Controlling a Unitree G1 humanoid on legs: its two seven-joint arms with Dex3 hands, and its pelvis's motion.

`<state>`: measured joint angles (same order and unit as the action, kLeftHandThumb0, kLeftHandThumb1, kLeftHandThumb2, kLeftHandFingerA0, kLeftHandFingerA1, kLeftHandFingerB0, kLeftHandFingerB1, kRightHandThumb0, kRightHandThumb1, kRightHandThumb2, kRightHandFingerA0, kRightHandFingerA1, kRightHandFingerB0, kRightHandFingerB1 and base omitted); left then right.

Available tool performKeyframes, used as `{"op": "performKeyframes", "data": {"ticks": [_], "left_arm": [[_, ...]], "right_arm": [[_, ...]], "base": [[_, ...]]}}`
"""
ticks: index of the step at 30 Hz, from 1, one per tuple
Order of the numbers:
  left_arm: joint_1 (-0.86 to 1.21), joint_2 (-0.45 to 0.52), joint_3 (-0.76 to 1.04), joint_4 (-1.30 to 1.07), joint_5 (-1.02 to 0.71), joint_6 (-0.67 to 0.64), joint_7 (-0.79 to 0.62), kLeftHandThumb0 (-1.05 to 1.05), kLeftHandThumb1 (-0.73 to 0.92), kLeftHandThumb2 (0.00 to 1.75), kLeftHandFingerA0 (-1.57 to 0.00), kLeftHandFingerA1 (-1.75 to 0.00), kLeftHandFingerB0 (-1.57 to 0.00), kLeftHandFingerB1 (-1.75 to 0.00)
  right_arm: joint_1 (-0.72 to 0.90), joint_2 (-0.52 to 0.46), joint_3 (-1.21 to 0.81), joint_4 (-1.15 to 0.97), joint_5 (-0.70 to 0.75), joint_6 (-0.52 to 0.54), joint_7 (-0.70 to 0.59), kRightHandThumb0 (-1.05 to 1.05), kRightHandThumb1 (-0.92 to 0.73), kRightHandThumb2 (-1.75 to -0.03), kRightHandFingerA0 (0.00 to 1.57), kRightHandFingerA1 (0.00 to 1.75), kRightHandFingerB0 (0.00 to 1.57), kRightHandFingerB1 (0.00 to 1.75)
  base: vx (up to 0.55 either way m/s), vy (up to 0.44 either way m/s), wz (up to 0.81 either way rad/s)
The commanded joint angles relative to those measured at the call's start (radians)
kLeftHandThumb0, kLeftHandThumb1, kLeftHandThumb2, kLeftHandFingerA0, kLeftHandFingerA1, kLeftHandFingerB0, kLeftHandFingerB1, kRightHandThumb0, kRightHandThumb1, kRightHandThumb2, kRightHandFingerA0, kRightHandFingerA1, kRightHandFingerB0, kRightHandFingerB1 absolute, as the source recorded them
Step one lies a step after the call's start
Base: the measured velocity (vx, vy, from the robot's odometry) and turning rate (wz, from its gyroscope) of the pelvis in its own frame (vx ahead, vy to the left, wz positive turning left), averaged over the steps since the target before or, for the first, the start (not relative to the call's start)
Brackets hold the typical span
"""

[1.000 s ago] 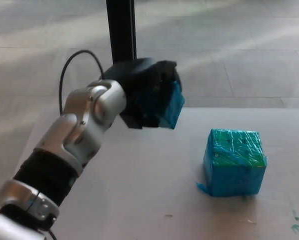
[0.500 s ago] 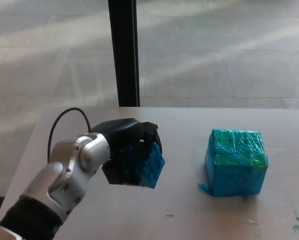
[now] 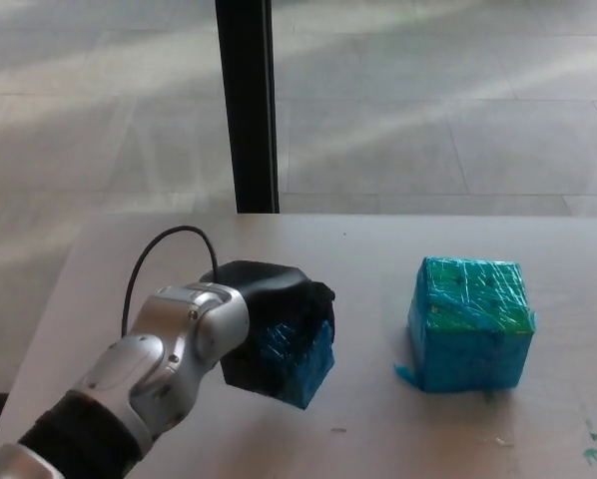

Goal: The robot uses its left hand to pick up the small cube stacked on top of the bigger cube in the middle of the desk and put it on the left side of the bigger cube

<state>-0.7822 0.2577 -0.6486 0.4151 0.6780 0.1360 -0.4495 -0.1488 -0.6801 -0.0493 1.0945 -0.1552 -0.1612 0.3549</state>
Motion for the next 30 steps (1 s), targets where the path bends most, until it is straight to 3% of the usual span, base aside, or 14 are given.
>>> {"op": "performKeyframes", "data": {"ticks": [1,4,5,8,9,11,13,14,22,23,24,26,27,30], "left_arm": [[-0.075,0.065,-0.13,0.005,0.218,0.042,-0.096,-0.24,0.49,0.6,-0.73,-1.34,-0.47,-0.56],[-0.09,0.093,-0.18,-0.017,0.269,0.051,-0.137,-0.4,0.35,0.72,-0.47,-0.78,-0.33,-0.51],[-0.095,0.099,-0.196,-0.026,0.288,0.061,-0.154,-0.45,0.45,0.53,-0.34,-0.7,-0.37,-0.38],[-0.122,0.109,-0.237,-0.034,0.324,0.073,-0.228,-0.7,0.44,0.55,-0.19,-0.7,-0.24,-0.36],[-0.128,0.109,-0.236,-0.036,0.314,0.08,-0.249,-0.86,0.4,0.82,-0.03,-0.6,-0.05,-0.33],[-0.137,0.105,-0.226,-0.039,0.292,0.096,-0.284,-0.68,0.36,0.88,-0.03,-0.57,-0.03,-0.23],[-0.129,0.095,-0.208,-0.041,0.272,0.12,-0.297,-0.89,0.45,0.61,-0.02,-0.54,0.0,-0.3],[-0.125,0.089,-0.2,-0.045,0.264,0.132,-0.303,-0.66,0.3,0.86,0.0,-0.42,0.0,-0.16],[-0.111,0.067,-0.138,-0.063,0.222,0.148,-0.332,-0.81,0.42,0.92,0.0,-0.19,0.0,0.0],[-0.113,0.065,-0.129,-0.065,0.22,0.148,-0.333,-0.82,0.41,0.93,0.0,-0.18,0.0,0.0],[-0.111,0.066,-0.12,-0.072,0.219,0.146,-0.331,-0.82,0.41,0.93,0.0,-0.18,0.0,0.0],[-0.105,0.07,-0.021,-0.103,0.159,0.17,-0.309,-0.78,0.39,0.93,0.0,-0.19,0.0,0.0],[-0.109,0.075,0.016,-0.115,0.14,0.176,-0.316,-0.82,0.42,0.94,0.0,-0.19,0.0,0.0],[-0.133,0.089,0.152,-0.132,0.059,0.199,-0.344,-0.85,0.44,0.94,0.0,-0.12,0.0,0.0]], "right_arm": [[-0.02,-0.021,-0.013,0.0,0.012,-0.019,-0.019,-0.71,-0.46,-0.74,0.79,0.95,0.65,0.75],[-0.021,-0.02,-0.011,0.002,0.009,-0.024,-0.021,-0.71,-0.46,-0.74,0.8,0.95,0.64,0.76],[-0.02,-0.02,-0.01,0.001,0.009,-0.025,-0.022,-0.72,-0.46,-0.74,0.81,0.95,0.64,0.77],[-0.01,-0.024,-0.015,-0.008,0.016,-0.034,-0.01,-0.7,-0.46,-0.74,0.81,0.96,0.62,0.75],[-0.012,-0.024,-0.013,-0.005,0.014,-0.036,-0.01,-0.72,-0.47,-0.74,0.83,0.95,0.63,0.75],[-0.013,-0.025,-0.011,-0.001,0.011,-0.044,-0.011,-0.72,-0.47,-0.73,0.83,0.95,0.62,0.75],[-0.009,-0.023,-0.01,-0.002,0.01,-0.047,-0.014,-0.72,-0.47,-0.73,0.83,0.96,0.62,0.74],[-0.006,-0.023,-0.015,-0.006,0.016,-0.04,-0.006,-0.71,-0.46,-0.74,0.81,0.96,0.63,0.74],[0.001,-0.027,-0.011,-0.001,0.01,-0.047,-0.012,-0.7,-0.46,-0.71,0.78,0.96,0.62,0.72],[0.001,-0.027,-0.014,0.005,0.013,-0.049,-0.013,-0.71,-0.37,-1.0,0.79,0.93,0.62,0.76],[-0.001,-0.026,-0.015,0.012,0.013,-0.051,-0.013,-0.71,-0.37,-1.0,0.79,0.93,0.62,0.76],[0.001,-0.027,-0.009,0.016,0.007,-0.058,-0.012,-0.76,-0.35,-0.97,0.79,0.94,0.57,0.76],[0.002,-0.025,-0.014,0.016,0.013,-0.055,-0.013,-0.74,-0.45,-0.68,0.78,0.96,0.6,0.74],[0.01,-0.023,-0.021,0.011,0.02,-0.059,-0.01,-0.73,-0.46,-0.67,0.76,0.95,0.59,0.74]], "base": [[0.0,0.0,0.0],[0.0,0.0,0.0],[0.0,0.0,0.0],[0.0,0.0,0.0],[0.0,0.0,0.0],[0.0,0.0,0.0],[0.0,0.0,0.0],[0.0,0.0,0.0],[0.0,0.0,0.0],[0.0,0.0,0.0],[0.0,0.0,0.0],[0.0,0.0,0.0],[0.0,0.0,0.0],[0.0,0.0,0.0]]}}
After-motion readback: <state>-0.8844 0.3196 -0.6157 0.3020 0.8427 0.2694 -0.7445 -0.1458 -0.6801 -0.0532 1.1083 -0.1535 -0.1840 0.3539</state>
